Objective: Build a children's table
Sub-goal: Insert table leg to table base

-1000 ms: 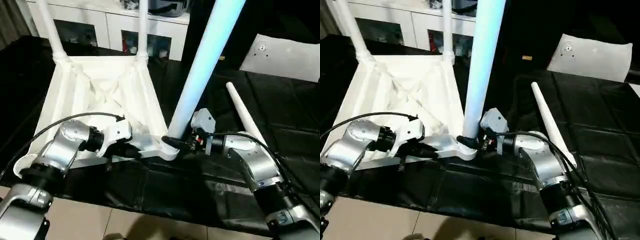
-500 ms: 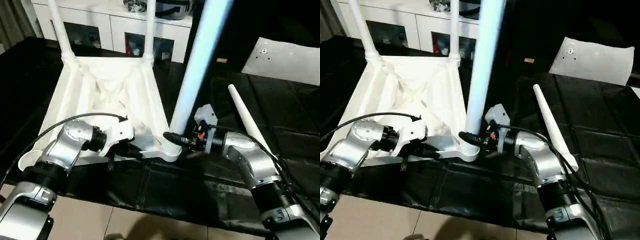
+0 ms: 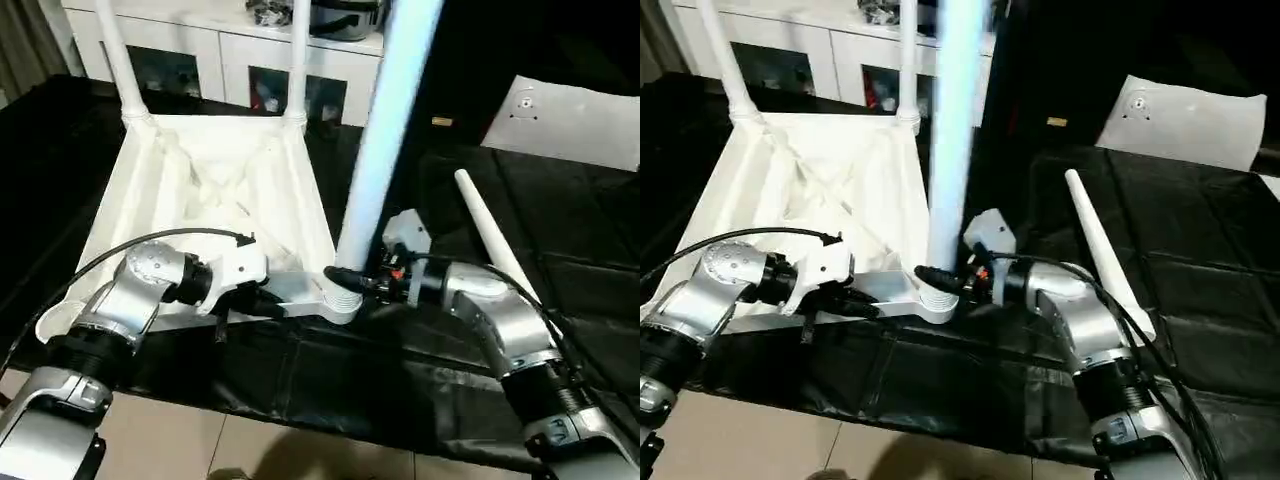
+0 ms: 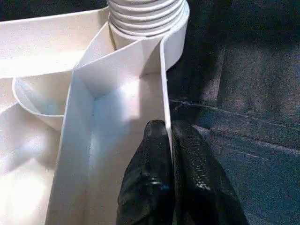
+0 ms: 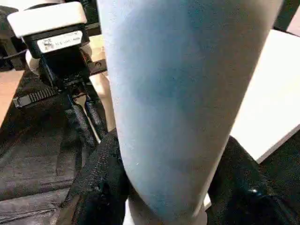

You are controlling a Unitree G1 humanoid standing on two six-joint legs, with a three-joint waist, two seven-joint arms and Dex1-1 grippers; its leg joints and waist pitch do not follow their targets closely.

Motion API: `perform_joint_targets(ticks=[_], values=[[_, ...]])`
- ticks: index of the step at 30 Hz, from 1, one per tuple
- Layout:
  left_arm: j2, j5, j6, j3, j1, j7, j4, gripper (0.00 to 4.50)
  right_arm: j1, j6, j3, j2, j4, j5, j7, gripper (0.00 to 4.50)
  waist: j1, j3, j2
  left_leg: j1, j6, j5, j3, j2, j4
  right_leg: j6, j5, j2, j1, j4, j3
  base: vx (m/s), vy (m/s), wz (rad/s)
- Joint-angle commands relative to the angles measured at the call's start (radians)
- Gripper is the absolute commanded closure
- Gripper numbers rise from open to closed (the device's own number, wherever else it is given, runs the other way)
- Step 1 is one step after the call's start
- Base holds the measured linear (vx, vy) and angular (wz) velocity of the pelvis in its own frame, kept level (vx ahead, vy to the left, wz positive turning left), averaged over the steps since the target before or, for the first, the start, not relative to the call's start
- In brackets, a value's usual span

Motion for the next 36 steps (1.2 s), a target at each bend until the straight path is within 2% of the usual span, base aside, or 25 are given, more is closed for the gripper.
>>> perform_joint_targets(ticks=[1, 4, 5, 7, 9, 10, 11, 14, 17, 18, 19, 20, 21, 23, 24, 26, 27, 28, 30, 32, 33, 34, 36], values=[[-0.019, 0.02, -0.02, -0.037, 0.004, -0.009, -0.026, 4.5, 0.025, 0.026, 0.042, 0.016, 0.042, -0.028, -0.02, 2.63, -0.005, -0.054, 0.019, -0.001, 0.012, -0.28, -0.027, 0.058, -0.075, -0.039, -0.571, -0.102, 0.034, -0.11, 0.067, 0.0, 0.0, 0.0], [-0.017, 0.022, -0.023, -0.036, 0.004, -0.005, -0.021, 4.5, 0.016, 0.045, -0.023, 0.049, 0.083, 0.008, -0.08, 2.63, -0.011, -0.053, 0.02, 0.0, 0.007, -0.305, -0.03, 0.058, -0.075, -0.034, -0.591, -0.102, 0.033, -0.113, 0.063, 0.0, 0.0, 0.0], [-0.016, 0.023, -0.024, -0.035, 0.005, -0.003, -0.021, 4.5, 0.013, 0.054, -0.06, 0.063, 0.102, 0.033, -0.105, 2.63, -0.014, -0.052, 0.024, 0.003, 0.005, -0.325, -0.032, 0.058, -0.075, -0.027, -0.617, -0.103, 0.031, -0.118, 0.061, 0.0, 0.0, 0.0], [-0.015, 0.023, -0.023, -0.034, 0.006, 0.0, -0.021, 4.5, 0.013, 0.067, -0.083, 0.07, 0.11, 0.053, -0.115, 2.64, -0.016, -0.053, 0.023, 0.004, 0.004, -0.333, -0.033, 0.057, -0.074, -0.025, -0.624, -0.103, 0.032, -0.122, 0.058, 0.0, 0.0, 0.0], [-0.013, 0.022, -0.02, -0.031, 0.01, 0.004, -0.024, 4.5, 0.026, 0.097, -0.136, 0.078, 0.113, 0.104, -0.13, 2.64, -0.016, -0.055, 0.03, 0.009, 0.002, -0.343, -0.034, 0.06, -0.076, -0.032, -0.603, -0.102, 0.031, -0.122, 0.058, 0.0, 0.0, 0.0], [-0.012, 0.022, -0.019, -0.029, 0.011, 0.005, -0.025, 4.5, 0.035, 0.104, -0.148, 0.078, 0.11, 0.116, -0.132, 2.64, -0.015, -0.055, 0.03, 0.01, 0.002, -0.347, -0.034, 0.062, -0.077, -0.037, -0.59, -0.101, 0.031, -0.121, 0.058, 0.0, 0.0, 0.0], [-0.011, 0.022, -0.019, -0.027, 0.012, 0.006, -0.025, 4.5, 0.044, 0.107, -0.157, 0.077, 0.106, 0.124, -0.133, 2.64, -0.015, -0.056, 0.034, 0.005, -0.001, -0.351, -0.036, 0.066, -0.082, -0.052, -0.546, -0.102, 0.036, -0.116, 0.059, 0.0, 0.0, 0.0], [-0.01, 0.025, -0.02, -0.021, 0.017, 0.019, -0.023, 4.5, 0.093, 0.093, -0.169, 0.073, 0.082, 0.13, -0.133, 2.64, -0.012, -0.059, 0.036, 0.006, -0.006, -0.348, -0.035, 0.068, -0.084, -0.075, -0.491, -0.103, 0.036, -0.108, 0.065, 0.0, 0.0, 0.0], [-0.012, 0.028, -0.019, -0.014, 0.019, 0.036, -0.021, 4.5, 0.132, 0.081, -0.177, 0.073, 0.059, 0.132, -0.136, 2.64, -0.006, -0.06, 0.034, 0.004, -0.005, -0.323, -0.03, 0.066, -0.084, -0.101, -0.44, -0.104, 0.038, -0.1, 0.072, 0.0, 0.0, 0.0], [-0.012, 0.03, -0.019, -0.013, 0.019, 0.04, -0.02, 4.5, 0.147, 0.07, -0.173, 0.07, 0.049, 0.125, -0.135, 2.64, -0.005, -0.06, 0.038, 0.003, -0.005, -0.32, -0.031, 0.066, -0.085, -0.103, -0.439, -0.105, 0.039, -0.099, 0.072, 0.0, 0.0, 0.0], [-0.012, 0.03, -0.019, -0.012, 0.019, 0.042, -0.02, 4.5, 0.153, 0.067, -0.172, 0.069, 0.045, 0.123, -0.135, 2.64, -0.005, -0.06, 0.035, 0.002, -0.002, -0.315, -0.029, 0.066, -0.084, -0.101, -0.44, -0.104, 0.04, -0.101, 0.073, 0.0, 0.0, 0.0], [-0.011, 0.03, -0.018, -0.008, 0.02, 0.049, -0.02, 4.5, 0.185, 0.045, -0.16, 0.061, 0.02, 0.107, -0.136, 2.64, -0.002, -0.061, 0.037, 0.001, 0.002, -0.304, -0.028, 0.064, -0.083, -0.098, -0.447, -0.106, 0.041, -0.1, 0.073, 0.0, 0.0, 0.0], [-0.011, 0.029, -0.018, -0.007, 0.021, 0.05, -0.021, 4.5, 0.191, 0.041, -0.157, 0.06, 0.015, 0.104, -0.136, 2.64, 0.0, -0.061, 0.033, -0.002, 0.009, -0.287, -0.026, 0.062, -0.082, -0.087, -0.46, -0.106, 0.042, -0.103, 0.073, 0.0, 0.0, 0.0], [-0.012, 0.029, -0.016, -0.005, 0.022, 0.052, -0.022, 4.5, 0.208, 0.03, -0.146, 0.052, -0.003, 0.094, -0.136, 2.64, 0.004, -0.063, 0.036, -0.002, 0.019, -0.264, -0.026, 0.062, -0.083, -0.074, -0.477, -0.104, 0.042, -0.104, 0.072, 0.0, 0.0, 0.0], [-0.012, 0.029, -0.017, -0.004, 0.025, 0.053, -0.024, 4.5, 0.231, -0.005, -0.112, 0.033, -0.028, 0.057, -0.132, 2.64, 0.006, -0.064, 0.039, -0.001, 0.019, -0.261, -0.025, 0.061, -0.083, -0.071, -0.481, -0.104, 0.042, -0.106, 0.071, 0.0, 0.0, 0.0], [-0.013, 0.029, -0.018, -0.005, 0.028, 0.056, -0.027, 4.5, 0.249, -0.038, -0.079, 0.014, -0.051, 0.019, -0.13, 2.64, 0.011, -0.064, 0.037, -0.002, 0.018, -0.252, -0.025, 0.062, -0.084, -0.058, -0.482, -0.104, 0.042, -0.106, 0.071, 0.0, 0.0, 0.0], [-0.013, 0.029, -0.018, -0.005, 0.028, 0.056, -0.027, 4.5, 0.249, -0.038, -0.079, 0.014, -0.051, 0.019, -0.13, 2.64, 0.01, -0.063, 0.037, -0.004, 0.019, -0.253, -0.025, 0.061, -0.085, -0.052, -0.485, -0.101, 0.043, -0.106, 0.07, 0.0, 0.0, 0.0], [-0.013, 0.029, -0.022, -0.006, 0.029, 0.056, -0.026, 4.5, 0.248, -0.06, -0.046, 0.0, -0.061, -0.017, -0.122, 2.64, 0.01, -0.063, 0.038, -0.002, 0.021, -0.257, -0.025, 0.06, -0.086, -0.051, -0.492, -0.102, 0.042, -0.108, 0.07, 0.0, 0.0, 0.0], [-0.014, 0.029, -0.025, -0.006, 0.029, 0.056, -0.026, 4.5, 0.244, -0.066, -0.03, -0.006, -0.063, -0.032, -0.117, 2.64, 0.008, -0.061, 0.037, -0.002, 0.02, -0.274, -0.026, 0.059, -0.086, -0.042, -0.52, -0.101, 0.041, -0.112, 0.068, 0.0, 0.0, 0.0], [-0.014, 0.03, -0.028, -0.008, 0.028, 0.053, -0.027, 4.5, 0.231, -0.079, 0.009, -0.02, -0.061, -0.062, -0.106, 2.64, 0.007, -0.06, 0.036, 0.0, 0.022, -0.288, -0.027, 0.059, -0.086, -0.034, -0.549, -0.102, 0.039, -0.116, 0.066, 0.0, 0.0, 0.0], [-0.014, 0.03, -0.028, -0.008, 0.027, 0.053, -0.027, 4.5, 0.229, -0.079, 0.014, -0.021, -0.06, -0.064, -0.104, 2.64, 0.005, -0.057, 0.037, 0.0, 0.022, -0.298, -0.028, 0.059, -0.087, -0.029, -0.561, -0.101, 0.037, -0.119, 0.065, 0.0, 0.0, 0.0], [-0.014, 0.032, -0.029, -0.01, 0.026, 0.05, -0.029, 4.5, 0.221, -0.078, 0.031, -0.025, -0.056, -0.071, -0.094, 2.64, 0.003, -0.055, 0.032, 0.001, 0.024, -0.307, -0.028, 0.059, -0.087, -0.025, -0.573, -0.101, 0.035, -0.121, 0.065, 0.0, 0.0, 0.0], [-0.012, 0.034, -0.031, -0.013, 0.026, 0.046, -0.033, 4.5, 0.207, -0.063, 0.061, -0.031, -0.045, -0.08, -0.075, 2.64, 0.002, -0.054, 0.032, 0.001, 0.026, -0.31, -0.029, 0.058, -0.087, -0.019, -0.589, -0.102, 0.036, -0.122, 0.064, 0.0, 0.0, 0.0]])
